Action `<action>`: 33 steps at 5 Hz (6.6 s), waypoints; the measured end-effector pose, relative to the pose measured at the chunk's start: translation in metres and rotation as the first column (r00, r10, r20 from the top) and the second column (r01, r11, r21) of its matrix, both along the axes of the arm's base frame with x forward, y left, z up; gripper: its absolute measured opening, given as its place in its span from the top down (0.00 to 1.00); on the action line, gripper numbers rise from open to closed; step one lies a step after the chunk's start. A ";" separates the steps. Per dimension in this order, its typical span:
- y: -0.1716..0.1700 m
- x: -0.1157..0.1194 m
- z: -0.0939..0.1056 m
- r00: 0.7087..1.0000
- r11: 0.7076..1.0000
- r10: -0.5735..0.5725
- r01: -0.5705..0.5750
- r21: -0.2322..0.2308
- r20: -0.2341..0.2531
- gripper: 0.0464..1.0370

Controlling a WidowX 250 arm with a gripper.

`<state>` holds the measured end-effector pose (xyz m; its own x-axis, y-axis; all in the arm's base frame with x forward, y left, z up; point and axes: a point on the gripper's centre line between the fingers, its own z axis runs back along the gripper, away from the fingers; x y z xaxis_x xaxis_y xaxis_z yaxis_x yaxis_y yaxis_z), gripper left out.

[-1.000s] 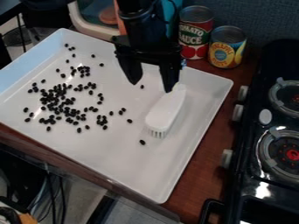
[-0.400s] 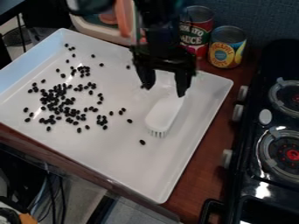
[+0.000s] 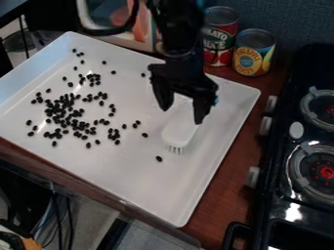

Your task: Sweep into pile

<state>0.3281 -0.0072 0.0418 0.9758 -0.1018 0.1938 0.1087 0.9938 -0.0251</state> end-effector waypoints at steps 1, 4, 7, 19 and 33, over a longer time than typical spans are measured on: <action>0.001 -0.002 -0.005 1.000 1.000 -0.007 0.007 0.020 0.010 0.04; 0.005 0.002 -0.013 0.998 0.998 0.067 -0.067 -0.010 -0.006 0.31; 0.022 0.004 -0.015 0.995 0.995 0.096 -0.096 -0.021 -0.031 0.31; 0.183 0.061 -0.012 0.779 0.777 0.621 -0.626 -0.068 -0.087 0.31; 0.009 0.010 0.029 0.810 0.790 0.586 -0.565 -0.240 0.021 0.31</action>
